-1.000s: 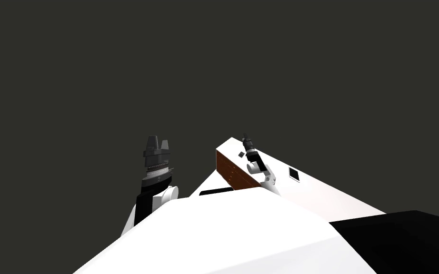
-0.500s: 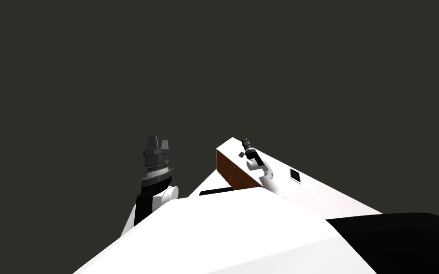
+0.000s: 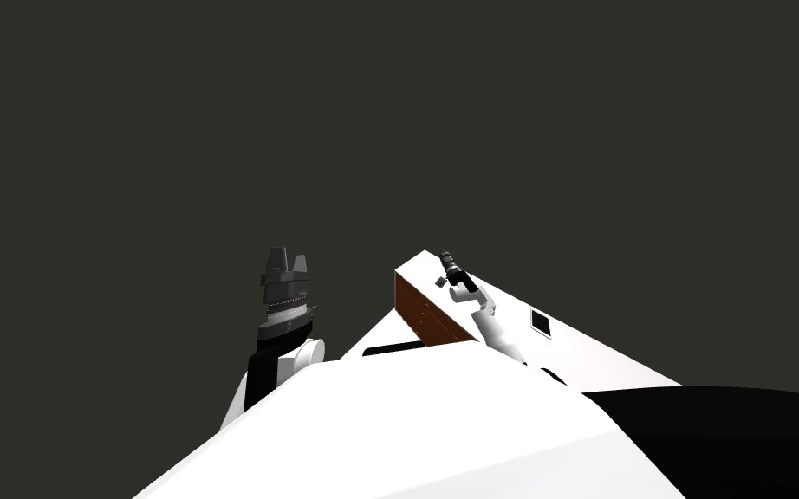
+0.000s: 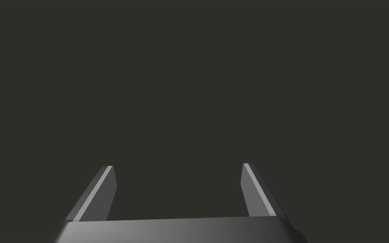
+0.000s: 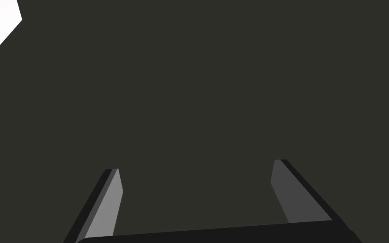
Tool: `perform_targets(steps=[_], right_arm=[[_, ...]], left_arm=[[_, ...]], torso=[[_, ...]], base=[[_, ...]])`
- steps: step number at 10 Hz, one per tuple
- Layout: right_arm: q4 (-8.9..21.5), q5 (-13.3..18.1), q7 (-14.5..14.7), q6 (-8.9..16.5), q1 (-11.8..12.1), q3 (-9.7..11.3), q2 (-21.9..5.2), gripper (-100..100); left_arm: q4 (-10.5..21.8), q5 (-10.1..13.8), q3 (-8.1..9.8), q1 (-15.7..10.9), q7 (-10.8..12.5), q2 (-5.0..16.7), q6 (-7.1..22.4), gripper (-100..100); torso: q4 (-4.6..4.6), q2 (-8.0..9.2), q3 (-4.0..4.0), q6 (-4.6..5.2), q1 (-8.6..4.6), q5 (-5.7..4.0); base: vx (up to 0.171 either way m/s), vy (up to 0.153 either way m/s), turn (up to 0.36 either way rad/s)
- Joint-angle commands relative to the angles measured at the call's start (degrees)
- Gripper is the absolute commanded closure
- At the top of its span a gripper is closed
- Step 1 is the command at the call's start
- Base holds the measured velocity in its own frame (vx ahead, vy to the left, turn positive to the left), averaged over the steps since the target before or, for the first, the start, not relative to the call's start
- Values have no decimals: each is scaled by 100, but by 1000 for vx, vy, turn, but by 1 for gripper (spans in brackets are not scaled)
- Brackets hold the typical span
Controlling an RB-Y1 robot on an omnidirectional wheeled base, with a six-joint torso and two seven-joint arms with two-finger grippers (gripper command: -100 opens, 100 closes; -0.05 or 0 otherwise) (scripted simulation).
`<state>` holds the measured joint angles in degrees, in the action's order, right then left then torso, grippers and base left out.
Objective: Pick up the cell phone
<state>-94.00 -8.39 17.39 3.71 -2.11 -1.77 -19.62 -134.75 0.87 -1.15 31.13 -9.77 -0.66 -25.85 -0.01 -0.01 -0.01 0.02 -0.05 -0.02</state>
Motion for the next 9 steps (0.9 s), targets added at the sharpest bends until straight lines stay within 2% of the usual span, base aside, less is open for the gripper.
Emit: perform_targets(steps=[1, 2, 3, 4, 5, 6, 7, 8, 9], right_arm=[[286, -35, 185, 286, -229, -13, -84, -100], [457, -35, 185, 402, -229, -13, -84, -100], [653, -79, 338, 600, -439, -37, -174, -100], [785, -79, 338, 752, -439, -37, -174, -100], [944, -122, 493, 971, -645, -61, -257, -100], [1115, -122, 493, 1091, -645, -61, -257, -100], [1267, -166, 649, 1289, -847, -87, -331, -100], [1449, -166, 649, 1430, -847, -87, -331, -100], [1631, -208, 807, 1597, -1042, -114, -398, -100]], left_arm=[[0, 0, 0, 0, 0, 0, 0, 0], [0, 0, 0, 0, 0, 0, 0, 0], [0, 0, 0, 0, 0, 0, 0, 0], [0, 0, 0, 0, 0, 0, 0, 0], [0, 0, 0, 0, 0, 0, 0, 0], [0, 0, 0, 0, 0, 0, 0, 0], [0, 0, 0, 0, 0, 0, 0, 0], [0, 0, 0, 0, 0, 0, 0, 0], [0, 0, 0, 0, 0, 0, 0, 0]], torso=[[0, 0, 0, 0, 0, 0], [0, -3, -2, -2, 0, 0], [0, -2, -1, 1, 0, 0], [0, -2, -1, -1, 1, 0], [-1, -1, -1, 1, 1, 0], [0, -3, -1, -1, -1, 0], [-1, -3, -2, 1, 0, 0], [0, -5, -2, -1, 0, 1], [-1, -4, -2, 2, 0, 0]], base=[[-1, -14, 80], [1, -14, 40], [-1, -12, 69], [-1, -14, 52], [2, -14, 90], [6, -15, 46], [5, -12, 83], [6, -10, 57], [9, -13, 96]])
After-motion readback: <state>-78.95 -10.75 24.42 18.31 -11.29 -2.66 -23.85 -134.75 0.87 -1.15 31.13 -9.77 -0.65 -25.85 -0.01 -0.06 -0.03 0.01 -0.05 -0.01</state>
